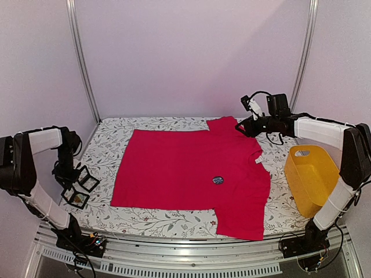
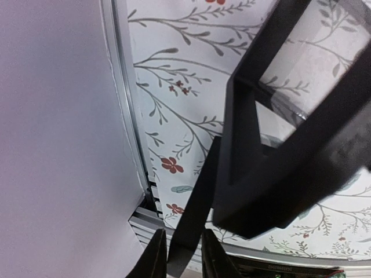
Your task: Pin the brooch onto the clothing
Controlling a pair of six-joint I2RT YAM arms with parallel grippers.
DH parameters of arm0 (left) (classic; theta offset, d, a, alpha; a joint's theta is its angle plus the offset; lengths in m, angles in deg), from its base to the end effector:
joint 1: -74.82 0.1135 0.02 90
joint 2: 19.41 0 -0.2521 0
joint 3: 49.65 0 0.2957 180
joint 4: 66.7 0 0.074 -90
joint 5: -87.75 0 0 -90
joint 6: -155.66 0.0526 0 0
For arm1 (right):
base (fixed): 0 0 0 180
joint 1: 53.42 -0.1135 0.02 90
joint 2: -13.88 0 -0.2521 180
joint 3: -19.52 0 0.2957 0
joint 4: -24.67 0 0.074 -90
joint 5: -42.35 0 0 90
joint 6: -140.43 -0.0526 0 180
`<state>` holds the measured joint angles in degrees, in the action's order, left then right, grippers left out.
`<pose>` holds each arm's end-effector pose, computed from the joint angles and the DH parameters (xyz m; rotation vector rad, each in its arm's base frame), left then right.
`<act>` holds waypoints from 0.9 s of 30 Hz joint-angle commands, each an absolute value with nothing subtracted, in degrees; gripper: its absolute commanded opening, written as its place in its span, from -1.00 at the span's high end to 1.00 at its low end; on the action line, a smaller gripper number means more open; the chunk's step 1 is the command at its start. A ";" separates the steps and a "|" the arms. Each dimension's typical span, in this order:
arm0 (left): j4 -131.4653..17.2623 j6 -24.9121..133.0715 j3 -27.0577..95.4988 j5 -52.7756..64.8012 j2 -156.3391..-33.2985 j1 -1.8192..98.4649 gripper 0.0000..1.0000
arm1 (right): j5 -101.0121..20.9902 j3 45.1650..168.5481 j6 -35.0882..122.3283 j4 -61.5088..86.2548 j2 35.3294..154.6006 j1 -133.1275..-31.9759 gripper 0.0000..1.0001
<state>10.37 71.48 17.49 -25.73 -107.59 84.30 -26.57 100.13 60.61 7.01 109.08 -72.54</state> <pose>0.2636 0.0653 0.1383 0.0498 -2.8942 -0.5688 0.4030 0.1597 0.2244 -0.7460 1.9945 0.4840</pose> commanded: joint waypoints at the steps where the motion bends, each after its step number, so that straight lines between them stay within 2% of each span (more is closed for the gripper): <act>1: 9.51 71.84 17.29 -22.89 -107.38 84.84 0.62 | -27.88 99.85 61.33 7.34 107.69 -72.52 0.10; 7: 9.46 72.00 16.57 -19.82 -104.52 84.79 0.79 | -28.23 99.80 61.64 7.32 107.84 -72.51 0.09; 22: 9.05 71.72 13.23 -19.38 -102.80 83.85 0.68 | -28.36 99.81 62.11 7.15 107.49 -72.52 0.09; 27: 9.29 71.60 12.73 -18.39 -102.60 83.48 0.81 | -28.38 99.71 62.20 7.10 107.49 -72.48 0.08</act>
